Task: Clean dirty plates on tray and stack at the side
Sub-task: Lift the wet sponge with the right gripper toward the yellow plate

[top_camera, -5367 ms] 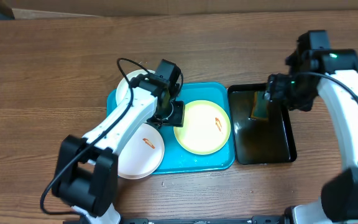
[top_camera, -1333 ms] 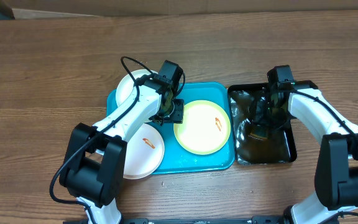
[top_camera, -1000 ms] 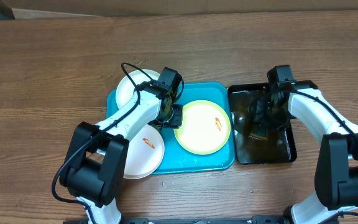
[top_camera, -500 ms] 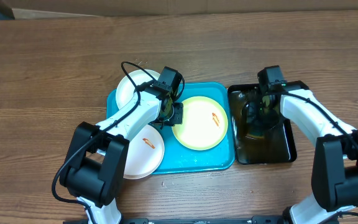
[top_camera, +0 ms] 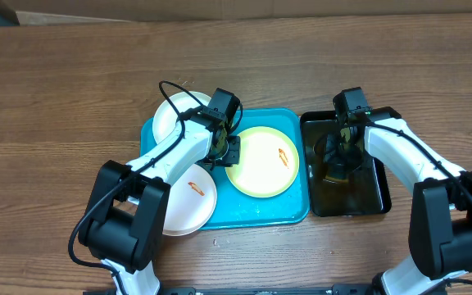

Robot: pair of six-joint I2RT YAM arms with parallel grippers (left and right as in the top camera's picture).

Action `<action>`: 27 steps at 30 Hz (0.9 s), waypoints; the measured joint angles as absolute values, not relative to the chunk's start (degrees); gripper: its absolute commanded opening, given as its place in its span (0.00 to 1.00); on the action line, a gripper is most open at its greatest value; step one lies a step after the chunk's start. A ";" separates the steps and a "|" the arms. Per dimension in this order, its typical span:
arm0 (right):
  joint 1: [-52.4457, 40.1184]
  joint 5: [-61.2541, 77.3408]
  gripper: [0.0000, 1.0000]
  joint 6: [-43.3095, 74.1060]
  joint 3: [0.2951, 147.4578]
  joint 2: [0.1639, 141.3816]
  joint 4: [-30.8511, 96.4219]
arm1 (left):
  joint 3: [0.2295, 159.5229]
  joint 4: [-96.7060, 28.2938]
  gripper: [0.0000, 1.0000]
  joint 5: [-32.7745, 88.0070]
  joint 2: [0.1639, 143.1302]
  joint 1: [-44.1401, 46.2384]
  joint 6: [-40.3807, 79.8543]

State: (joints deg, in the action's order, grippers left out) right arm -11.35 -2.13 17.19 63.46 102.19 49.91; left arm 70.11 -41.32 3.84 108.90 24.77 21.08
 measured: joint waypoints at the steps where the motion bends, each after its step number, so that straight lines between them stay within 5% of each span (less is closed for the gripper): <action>1: -11.35 -2.22 0.55 17.69 63.46 102.19 49.91 | 70.11 -41.32 0.27 3.86 108.90 24.77 21.08; 5: -11.35 -2.42 0.66 17.93 63.46 102.19 49.67 | 70.11 -41.32 0.27 4.05 108.90 24.77 21.08; 13: -11.35 -3.05 0.69 19.07 63.07 102.19 49.47 | 70.11 -41.52 0.28 4.05 108.90 24.77 21.08; 17: -11.35 -3.49 0.44 19.68 60.93 102.19 47.24 | 70.11 -41.52 0.28 4.05 108.90 24.77 21.08; 18: -11.35 -3.53 0.33 20.12 60.42 102.19 47.03 | 70.11 -41.54 0.29 4.05 108.90 24.77 21.08; 19: -11.35 -3.49 0.10 20.05 60.29 102.19 47.00 | 70.11 -41.54 0.29 4.05 108.90 24.77 21.08; 20: -11.35 -3.49 0.04 20.45 60.27 102.19 46.87 | 70.11 -41.54 0.30 4.05 108.90 24.77 21.08; 25: -11.35 -3.66 0.04 20.86 60.34 102.19 47.53 | 70.11 -41.50 0.31 4.05 108.90 24.77 21.10; 27: -11.35 -3.81 0.04 20.82 61.08 102.19 49.50 | 70.11 -41.41 0.18 4.05 108.90 24.77 21.10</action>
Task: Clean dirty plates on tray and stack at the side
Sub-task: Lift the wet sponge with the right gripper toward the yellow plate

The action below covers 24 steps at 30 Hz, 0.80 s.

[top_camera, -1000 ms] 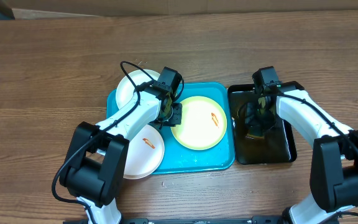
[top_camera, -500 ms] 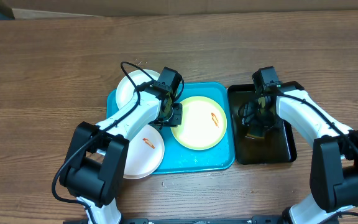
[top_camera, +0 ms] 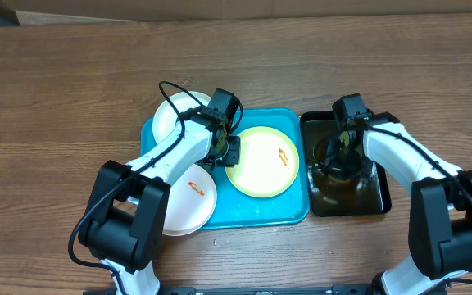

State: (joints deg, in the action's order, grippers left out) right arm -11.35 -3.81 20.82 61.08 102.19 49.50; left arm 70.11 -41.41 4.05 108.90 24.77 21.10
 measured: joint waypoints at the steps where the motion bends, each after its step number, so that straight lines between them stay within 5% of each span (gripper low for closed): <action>1: -11.35 -3.90 0.04 20.84 61.78 102.19 50.76 | 70.11 -41.34 0.10 4.05 108.90 24.77 21.10; 2: -11.35 -4.03 0.04 20.78 62.65 102.19 52.05 | 70.11 -41.25 0.04 4.05 108.90 24.77 20.99; 14: -13.19 -8.84 0.04 17.23 67.72 102.19 57.56 | 70.11 -42.02 0.05 4.40 108.90 24.77 21.98; 17: -13.19 -7.33 0.04 16.19 67.94 102.19 57.39 | 70.11 -42.26 0.27 4.43 108.90 24.77 21.93; 19: -13.19 -6.68 0.04 15.68 68.86 102.24 58.94 | 70.06 -42.44 0.31 4.36 108.90 24.77 22.24; 21: -13.28 -6.15 0.04 15.38 70.48 102.24 60.12 | 70.06 -42.41 0.27 4.29 108.90 24.77 22.35; 24: -13.89 -5.93 0.04 15.07 72.73 102.21 61.89 | 70.04 -42.41 0.04 4.25 108.90 24.77 22.31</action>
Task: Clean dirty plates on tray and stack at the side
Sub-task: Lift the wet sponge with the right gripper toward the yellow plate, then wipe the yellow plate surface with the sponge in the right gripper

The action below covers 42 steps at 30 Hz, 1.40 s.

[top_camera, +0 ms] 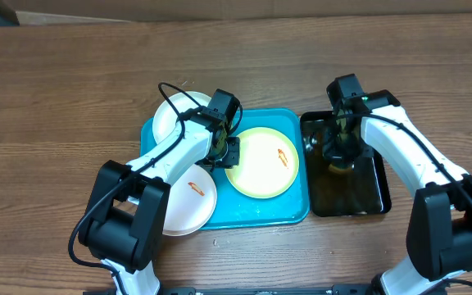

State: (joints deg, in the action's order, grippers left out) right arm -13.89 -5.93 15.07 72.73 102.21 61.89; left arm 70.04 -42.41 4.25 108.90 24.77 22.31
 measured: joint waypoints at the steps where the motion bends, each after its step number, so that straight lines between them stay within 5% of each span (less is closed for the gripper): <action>1: -14.15 -5.80 0.04 15.03 72.82 102.21 62.00 | 70.04 -42.39 0.04 4.25 108.90 24.77 22.17; 12: -22.48 -12.10 0.04 14.94 72.82 102.21 61.93 | 70.04 -42.35 0.04 4.29 108.90 24.77 22.59; 42: -21.93 -12.23 0.04 20.05 72.75 102.21 59.92 | 70.04 -42.52 0.04 5.93 108.90 24.77 23.88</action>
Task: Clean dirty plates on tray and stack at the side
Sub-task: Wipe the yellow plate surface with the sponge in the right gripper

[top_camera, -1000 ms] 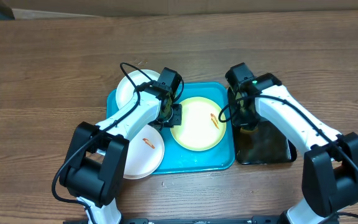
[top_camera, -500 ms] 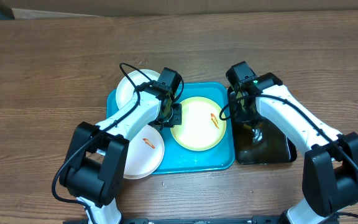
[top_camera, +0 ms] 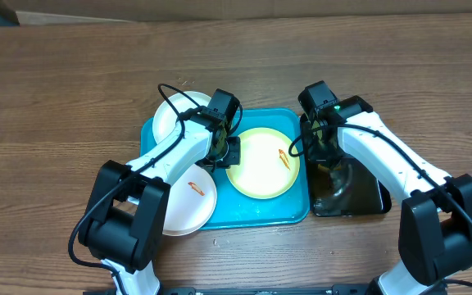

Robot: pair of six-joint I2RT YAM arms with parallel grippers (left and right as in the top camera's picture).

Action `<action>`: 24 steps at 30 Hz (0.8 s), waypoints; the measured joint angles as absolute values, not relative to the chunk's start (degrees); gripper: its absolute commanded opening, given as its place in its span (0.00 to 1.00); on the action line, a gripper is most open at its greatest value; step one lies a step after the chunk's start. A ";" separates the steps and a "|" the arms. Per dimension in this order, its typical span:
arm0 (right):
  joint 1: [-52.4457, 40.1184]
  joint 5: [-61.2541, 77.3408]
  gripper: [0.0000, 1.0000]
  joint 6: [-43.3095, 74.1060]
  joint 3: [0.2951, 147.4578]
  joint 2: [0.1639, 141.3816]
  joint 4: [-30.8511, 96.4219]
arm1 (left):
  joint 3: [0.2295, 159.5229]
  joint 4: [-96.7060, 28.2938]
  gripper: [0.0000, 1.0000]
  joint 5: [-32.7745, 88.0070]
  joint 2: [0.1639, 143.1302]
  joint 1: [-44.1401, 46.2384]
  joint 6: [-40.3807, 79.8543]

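A green-rimmed plate (top_camera: 256,168) with an orange smear (top_camera: 283,157) lies on the blue tray (top_camera: 260,213). My left gripper (top_camera: 226,152) is at the plate's left rim and looks shut on it. A white plate (top_camera: 170,116) sits at the tray's far left corner. Another white plate (top_camera: 188,201), also smeared orange, overhangs the tray's near left edge. My right gripper (top_camera: 322,156) hangs over the left edge of the black tub (top_camera: 363,197), close to the green-rimmed plate. A small yellowish sponge (top_camera: 323,167) shows at its tips, and it appears shut on it.
The black tub holds dark liquid and stands against the tray's right side. Brown wooden table (top_camera: 72,82) surrounds both. A black cable (top_camera: 170,88) loops above the left wrist over the far white plate.
My right gripper has moved left, from over the middle of the black tub to its left edge beside the green-rimmed plate. The left gripper and all plates are unchanged.
My left gripper stayed at the green-rimmed plate's left rim throughout. My right gripper was low in the black tub's liquid at the first two moments. Then it was higher over the tub, and now it is at the tub's left edge by the plate.
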State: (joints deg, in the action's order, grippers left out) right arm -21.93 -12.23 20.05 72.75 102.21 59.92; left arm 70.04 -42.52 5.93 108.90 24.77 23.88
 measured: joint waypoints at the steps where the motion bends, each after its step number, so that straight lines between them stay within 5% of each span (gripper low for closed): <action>1: -21.89 -10.96 0.04 19.90 72.79 102.21 59.59 | 70.04 -42.54 0.04 6.11 108.90 24.77 23.88; 11: -26.68 -2.81 0.04 17.37 80.84 102.28 56.97 | 70.04 -42.57 0.04 6.94 108.90 24.77 23.90; 24: -32.14 -9.47 0.04 16.45 80.84 110.24 56.16 | 70.04 -42.59 0.04 7.09 108.90 24.77 23.90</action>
